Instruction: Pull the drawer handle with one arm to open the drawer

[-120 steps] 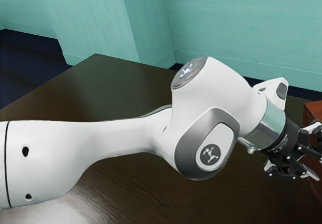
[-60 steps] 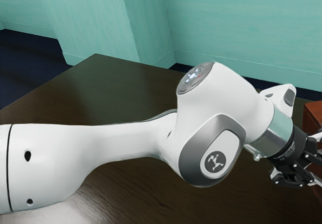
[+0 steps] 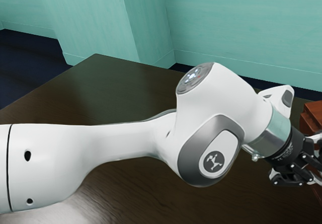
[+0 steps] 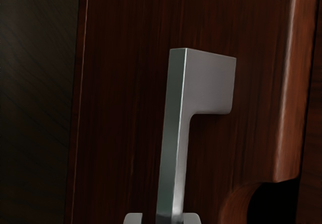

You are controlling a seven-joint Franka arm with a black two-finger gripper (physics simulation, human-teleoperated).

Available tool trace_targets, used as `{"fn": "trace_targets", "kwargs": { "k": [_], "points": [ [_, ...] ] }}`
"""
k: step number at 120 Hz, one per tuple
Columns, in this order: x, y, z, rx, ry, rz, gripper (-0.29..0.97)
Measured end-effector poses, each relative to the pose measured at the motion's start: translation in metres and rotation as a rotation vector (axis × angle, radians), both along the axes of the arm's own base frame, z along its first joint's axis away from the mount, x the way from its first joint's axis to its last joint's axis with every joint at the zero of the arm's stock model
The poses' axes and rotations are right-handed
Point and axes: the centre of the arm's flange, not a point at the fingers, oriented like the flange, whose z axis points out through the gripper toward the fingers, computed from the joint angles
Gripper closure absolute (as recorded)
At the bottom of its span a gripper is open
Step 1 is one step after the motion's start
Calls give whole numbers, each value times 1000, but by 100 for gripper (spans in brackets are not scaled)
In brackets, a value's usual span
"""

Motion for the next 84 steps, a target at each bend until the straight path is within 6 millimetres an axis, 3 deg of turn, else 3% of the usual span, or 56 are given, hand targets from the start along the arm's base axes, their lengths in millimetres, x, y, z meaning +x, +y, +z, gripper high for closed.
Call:
{"fn": "trace_targets", "kwargs": {
  "k": [84],
  "points": [
    [-28, 14, 5, 38, 6, -1, 74]
  ]
}}
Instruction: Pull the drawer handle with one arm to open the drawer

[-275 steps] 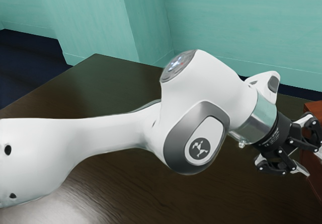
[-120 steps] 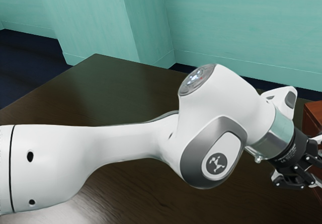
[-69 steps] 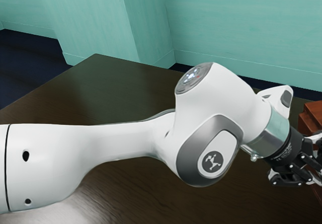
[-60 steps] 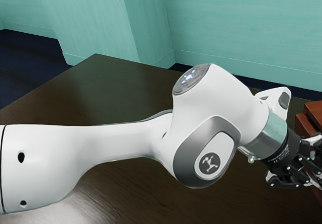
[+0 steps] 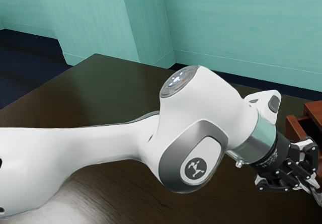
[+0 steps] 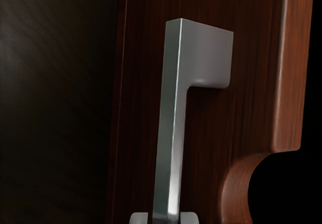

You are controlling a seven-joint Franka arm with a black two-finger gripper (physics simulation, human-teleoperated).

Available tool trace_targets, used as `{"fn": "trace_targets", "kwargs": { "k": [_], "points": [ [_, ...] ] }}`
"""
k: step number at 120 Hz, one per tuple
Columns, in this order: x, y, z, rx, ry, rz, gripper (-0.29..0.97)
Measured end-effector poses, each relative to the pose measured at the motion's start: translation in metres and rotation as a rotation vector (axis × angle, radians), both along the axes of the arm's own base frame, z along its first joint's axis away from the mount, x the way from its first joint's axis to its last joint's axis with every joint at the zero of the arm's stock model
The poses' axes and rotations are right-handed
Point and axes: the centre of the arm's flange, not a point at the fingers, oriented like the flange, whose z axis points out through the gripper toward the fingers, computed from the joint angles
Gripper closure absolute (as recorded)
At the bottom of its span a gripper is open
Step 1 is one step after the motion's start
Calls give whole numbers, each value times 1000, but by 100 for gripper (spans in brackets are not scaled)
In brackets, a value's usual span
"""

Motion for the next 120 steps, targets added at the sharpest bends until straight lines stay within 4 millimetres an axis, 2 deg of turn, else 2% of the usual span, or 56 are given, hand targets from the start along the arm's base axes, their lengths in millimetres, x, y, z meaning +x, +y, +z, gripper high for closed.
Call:
{"fn": "trace_targets", "kwargs": {
  "k": [120],
  "points": [
    [-39, 34, 6, 47, 1, 25, 74]
  ]
}}
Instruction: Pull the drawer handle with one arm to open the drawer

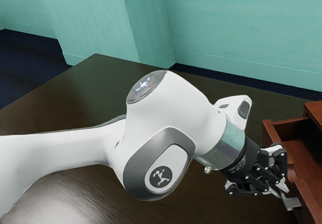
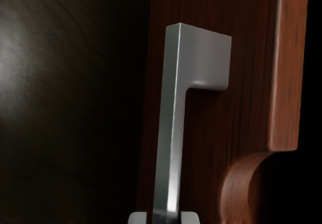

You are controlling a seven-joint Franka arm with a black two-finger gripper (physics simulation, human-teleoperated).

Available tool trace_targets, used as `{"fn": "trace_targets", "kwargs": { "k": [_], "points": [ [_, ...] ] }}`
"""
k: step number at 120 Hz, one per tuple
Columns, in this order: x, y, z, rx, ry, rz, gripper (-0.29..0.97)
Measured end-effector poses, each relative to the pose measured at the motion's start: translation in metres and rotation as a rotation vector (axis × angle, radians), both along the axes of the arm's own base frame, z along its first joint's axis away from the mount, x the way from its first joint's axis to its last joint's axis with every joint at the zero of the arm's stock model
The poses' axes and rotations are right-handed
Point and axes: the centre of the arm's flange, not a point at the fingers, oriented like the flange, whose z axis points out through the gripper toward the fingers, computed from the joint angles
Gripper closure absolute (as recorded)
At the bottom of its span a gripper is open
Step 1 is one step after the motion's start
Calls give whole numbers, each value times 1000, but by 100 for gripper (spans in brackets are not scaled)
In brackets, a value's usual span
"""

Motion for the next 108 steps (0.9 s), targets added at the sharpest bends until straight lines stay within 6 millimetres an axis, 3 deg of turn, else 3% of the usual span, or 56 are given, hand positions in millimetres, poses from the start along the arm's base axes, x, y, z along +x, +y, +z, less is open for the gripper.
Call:
{"fn": "trace_targets", "kwargs": {
  "k": [73, 108],
  "points": [
    [-10, 24, 0, 20, 20, 22, 74],
    [-26, 34, 4, 32, 17, 27, 74]
  ]
}}
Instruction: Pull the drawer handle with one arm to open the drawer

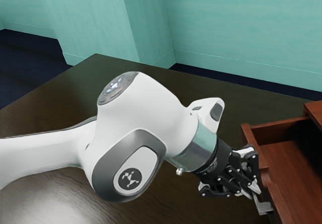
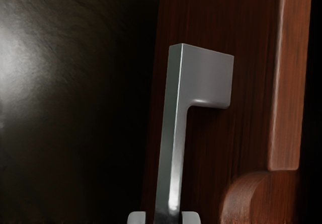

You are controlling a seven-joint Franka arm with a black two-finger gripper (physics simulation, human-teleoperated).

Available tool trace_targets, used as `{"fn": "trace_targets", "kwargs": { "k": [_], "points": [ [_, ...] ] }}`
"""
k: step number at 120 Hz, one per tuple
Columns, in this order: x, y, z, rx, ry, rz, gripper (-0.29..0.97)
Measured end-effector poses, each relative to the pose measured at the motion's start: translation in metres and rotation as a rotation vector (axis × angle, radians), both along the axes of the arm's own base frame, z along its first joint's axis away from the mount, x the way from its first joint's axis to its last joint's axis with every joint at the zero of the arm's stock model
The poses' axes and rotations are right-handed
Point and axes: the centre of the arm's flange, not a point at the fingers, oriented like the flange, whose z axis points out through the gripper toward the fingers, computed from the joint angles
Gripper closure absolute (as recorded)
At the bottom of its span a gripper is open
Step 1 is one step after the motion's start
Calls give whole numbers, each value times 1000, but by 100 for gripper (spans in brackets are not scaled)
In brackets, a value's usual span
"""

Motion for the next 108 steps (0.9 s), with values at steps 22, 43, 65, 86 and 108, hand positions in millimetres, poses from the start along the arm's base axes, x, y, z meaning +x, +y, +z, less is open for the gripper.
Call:
{"fn": "trace_targets", "kwargs": {
  "k": [22, 43, 65, 86, 108],
  "points": [
    [-9, 3, 2, 8, 4, -3, 75],
    [-20, 7, 5, 13, 1, -4, 75],
    [-29, 11, 11, 13, -6, -6, 74],
    [-54, 48, 88, -11, -86, 20, 48],
    [-57, 149, 196, 188, -51, 89, 20]
  ]
}}
